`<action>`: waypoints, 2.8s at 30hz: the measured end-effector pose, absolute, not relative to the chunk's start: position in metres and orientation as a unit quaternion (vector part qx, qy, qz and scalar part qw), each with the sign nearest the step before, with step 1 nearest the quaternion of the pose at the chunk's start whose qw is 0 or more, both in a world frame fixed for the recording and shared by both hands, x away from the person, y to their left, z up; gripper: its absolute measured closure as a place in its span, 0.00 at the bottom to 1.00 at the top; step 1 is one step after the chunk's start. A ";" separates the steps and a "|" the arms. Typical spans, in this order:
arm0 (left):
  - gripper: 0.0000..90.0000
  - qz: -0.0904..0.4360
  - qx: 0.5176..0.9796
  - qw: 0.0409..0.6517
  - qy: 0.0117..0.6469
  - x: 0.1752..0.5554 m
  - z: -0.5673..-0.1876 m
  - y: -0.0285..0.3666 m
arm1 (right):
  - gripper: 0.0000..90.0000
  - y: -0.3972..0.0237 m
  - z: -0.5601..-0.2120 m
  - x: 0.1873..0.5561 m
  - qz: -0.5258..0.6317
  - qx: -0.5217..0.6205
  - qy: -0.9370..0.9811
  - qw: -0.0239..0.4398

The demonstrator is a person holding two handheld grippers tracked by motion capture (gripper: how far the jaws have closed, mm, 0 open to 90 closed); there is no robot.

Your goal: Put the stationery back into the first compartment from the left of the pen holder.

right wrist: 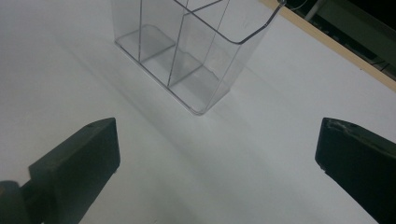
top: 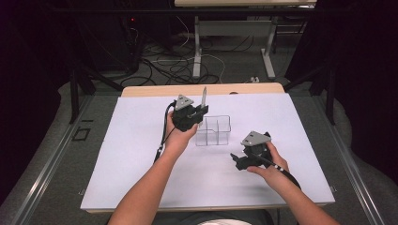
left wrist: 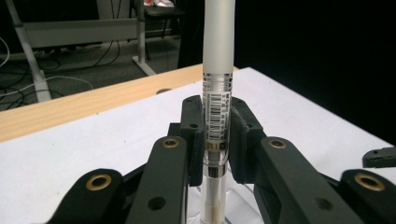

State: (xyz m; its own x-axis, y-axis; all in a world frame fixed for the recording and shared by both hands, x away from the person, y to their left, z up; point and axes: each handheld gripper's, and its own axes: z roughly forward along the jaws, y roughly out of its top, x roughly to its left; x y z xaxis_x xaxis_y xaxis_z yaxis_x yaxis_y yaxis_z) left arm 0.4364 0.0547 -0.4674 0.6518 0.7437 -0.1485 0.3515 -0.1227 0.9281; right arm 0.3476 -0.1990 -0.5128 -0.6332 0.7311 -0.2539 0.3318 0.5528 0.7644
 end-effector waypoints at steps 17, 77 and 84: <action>0.88 0.174 0.750 0.514 0.378 0.434 -0.486 0.051 | 0.00 -0.198 -0.517 0.348 0.350 0.312 0.837 0.282; 0.00 0.218 0.717 0.475 0.462 0.356 -0.485 0.193 | 0.00 -0.206 -0.518 0.353 0.349 0.341 0.826 0.283; 0.00 0.221 0.698 0.463 0.500 0.353 -0.501 0.218 | 0.00 -0.209 -0.519 0.355 0.347 0.348 0.826 0.276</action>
